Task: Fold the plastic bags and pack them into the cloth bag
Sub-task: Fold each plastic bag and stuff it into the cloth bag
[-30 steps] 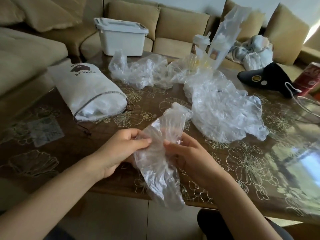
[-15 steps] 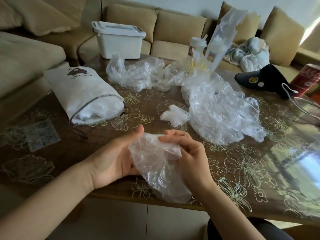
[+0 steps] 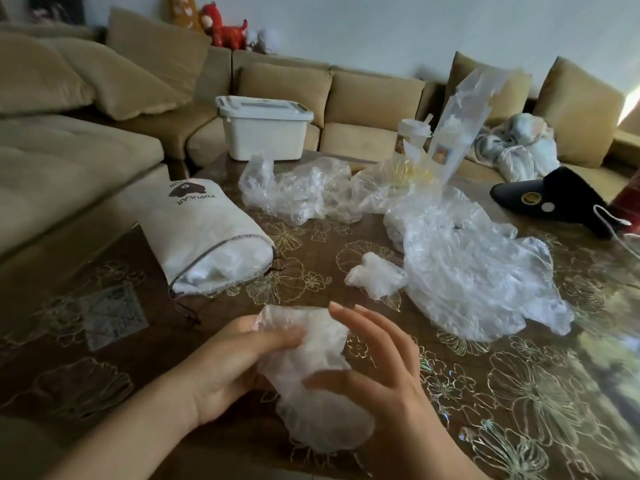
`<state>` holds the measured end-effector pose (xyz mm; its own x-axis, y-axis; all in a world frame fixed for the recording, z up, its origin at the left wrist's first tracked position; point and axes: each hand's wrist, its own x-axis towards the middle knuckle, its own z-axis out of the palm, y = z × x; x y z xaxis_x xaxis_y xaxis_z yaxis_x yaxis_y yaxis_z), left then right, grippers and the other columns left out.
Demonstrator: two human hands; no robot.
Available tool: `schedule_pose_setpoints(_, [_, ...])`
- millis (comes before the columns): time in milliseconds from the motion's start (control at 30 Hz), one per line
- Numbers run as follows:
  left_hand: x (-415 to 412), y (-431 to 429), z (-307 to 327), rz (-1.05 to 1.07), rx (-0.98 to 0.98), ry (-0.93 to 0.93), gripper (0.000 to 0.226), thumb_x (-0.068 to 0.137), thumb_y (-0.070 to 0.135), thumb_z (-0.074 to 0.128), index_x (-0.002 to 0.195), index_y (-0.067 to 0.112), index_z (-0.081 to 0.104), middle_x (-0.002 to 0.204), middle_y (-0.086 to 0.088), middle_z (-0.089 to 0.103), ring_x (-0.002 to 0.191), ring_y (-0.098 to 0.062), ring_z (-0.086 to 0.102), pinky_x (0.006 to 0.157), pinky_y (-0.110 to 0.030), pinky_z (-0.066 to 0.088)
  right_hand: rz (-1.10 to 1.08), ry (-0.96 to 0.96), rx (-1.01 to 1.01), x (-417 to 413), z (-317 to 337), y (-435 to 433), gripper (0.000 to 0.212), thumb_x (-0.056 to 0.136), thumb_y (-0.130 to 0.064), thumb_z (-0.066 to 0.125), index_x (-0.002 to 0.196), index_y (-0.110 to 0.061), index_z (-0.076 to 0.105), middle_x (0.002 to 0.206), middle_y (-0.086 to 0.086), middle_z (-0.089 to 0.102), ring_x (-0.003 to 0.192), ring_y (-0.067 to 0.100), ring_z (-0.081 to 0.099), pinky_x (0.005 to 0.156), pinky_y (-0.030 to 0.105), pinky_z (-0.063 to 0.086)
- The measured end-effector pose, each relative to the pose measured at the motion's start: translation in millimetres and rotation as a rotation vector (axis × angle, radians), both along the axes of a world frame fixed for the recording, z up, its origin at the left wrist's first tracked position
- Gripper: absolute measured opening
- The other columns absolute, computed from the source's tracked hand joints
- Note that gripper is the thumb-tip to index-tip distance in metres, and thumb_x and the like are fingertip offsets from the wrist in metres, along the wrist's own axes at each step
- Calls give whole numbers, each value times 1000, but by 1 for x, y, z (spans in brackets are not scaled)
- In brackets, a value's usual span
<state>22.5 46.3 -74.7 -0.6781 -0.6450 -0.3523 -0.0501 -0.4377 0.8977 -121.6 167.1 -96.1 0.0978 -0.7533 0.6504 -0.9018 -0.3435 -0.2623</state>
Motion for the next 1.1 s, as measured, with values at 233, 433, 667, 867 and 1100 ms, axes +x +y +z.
schedule_pose_setpoints(233, [-5,16,1,112,-408,28,17,79,13,65,96,9,65,87,-7,73,82,-19,70,68,-22,54,-9,-930,353,2,14,-2,51,55,-80,63,86,-40,73,133,-35,41,127,-2,39,93,18,39])
schedule_pose_setpoints(433, [-11,25,4,16,-400,92,20,71,18,66,86,4,62,62,2,64,56,-2,58,50,-11,41,4,-1569,525,-2,12,-7,60,59,-14,78,112,-12,51,101,13,70,86,30,69,71,36,56])
schedule_pose_setpoints(667, [-11,21,2,-142,-176,60,28,68,34,70,92,19,72,91,-9,73,76,-18,69,64,-24,51,23,-1660,617,-13,11,-9,24,55,3,68,74,-7,56,74,19,60,61,27,59,53,30,50])
schedule_pose_setpoints(867, [-19,30,3,-54,-305,-27,46,65,33,84,103,18,62,88,0,72,72,-13,68,57,-22,52,105,-1704,571,-12,13,-6,24,58,5,66,60,-18,59,75,19,56,61,26,57,52,29,49])
schedule_pose_setpoints(1100, [-24,32,6,88,-231,-6,37,81,-15,53,59,13,61,71,-7,67,45,-7,50,42,-20,42,301,-1866,578,-14,16,-2,28,66,16,53,78,-6,65,92,22,65,82,30,65,72,36,55])
